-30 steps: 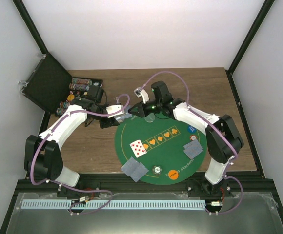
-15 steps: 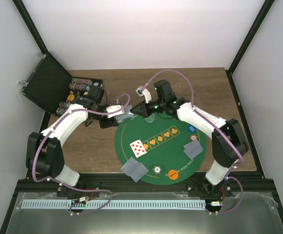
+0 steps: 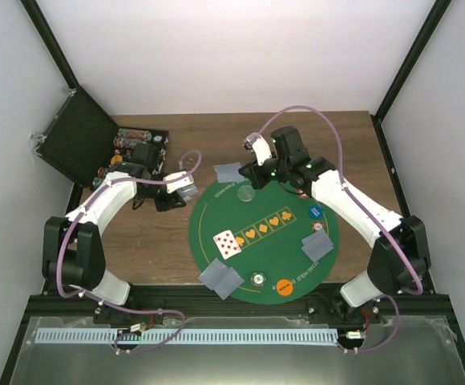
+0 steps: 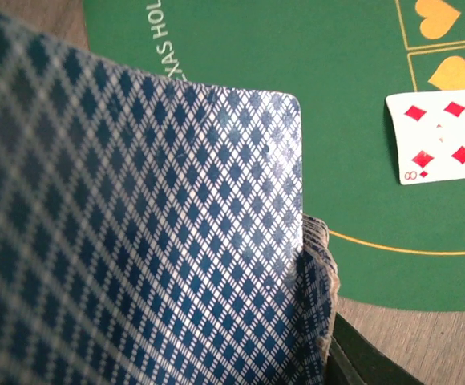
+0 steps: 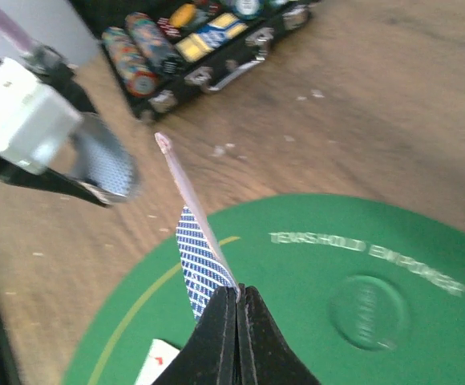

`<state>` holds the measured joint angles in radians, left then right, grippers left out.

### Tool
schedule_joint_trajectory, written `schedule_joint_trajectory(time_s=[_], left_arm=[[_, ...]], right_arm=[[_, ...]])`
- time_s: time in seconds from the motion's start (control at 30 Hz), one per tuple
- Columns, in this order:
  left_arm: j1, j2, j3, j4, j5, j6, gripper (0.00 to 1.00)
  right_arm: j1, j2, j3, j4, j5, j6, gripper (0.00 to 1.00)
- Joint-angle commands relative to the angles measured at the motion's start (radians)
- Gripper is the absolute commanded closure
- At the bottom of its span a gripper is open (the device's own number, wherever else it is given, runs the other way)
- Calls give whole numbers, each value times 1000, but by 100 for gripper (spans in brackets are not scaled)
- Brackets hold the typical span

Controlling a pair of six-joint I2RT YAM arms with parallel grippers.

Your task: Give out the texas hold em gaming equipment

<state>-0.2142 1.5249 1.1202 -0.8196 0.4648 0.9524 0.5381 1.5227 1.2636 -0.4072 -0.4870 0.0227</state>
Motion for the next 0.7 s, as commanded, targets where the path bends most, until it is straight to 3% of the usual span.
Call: schedule_joint_trajectory(time_s=[0.0, 0.17, 0.33, 0.5, 0.67], left_arm=[[27, -8, -36, 19, 28, -9, 62], [38, -36, -69, 31, 30, -35, 62], [41, -49, -80, 33, 39, -45, 62], [42, -45, -74, 31, 43, -42, 62], [42, -41, -72, 28, 50, -38, 62]], right_arm=[[0, -49, -1, -109, 329, -210, 99], [93, -50, -138, -15, 620, -420, 99], [223, 8, -224, 92, 758, -602, 99], [365, 35, -366, 103, 773, -765, 99], [407, 50, -402, 40, 741, -757, 99]])
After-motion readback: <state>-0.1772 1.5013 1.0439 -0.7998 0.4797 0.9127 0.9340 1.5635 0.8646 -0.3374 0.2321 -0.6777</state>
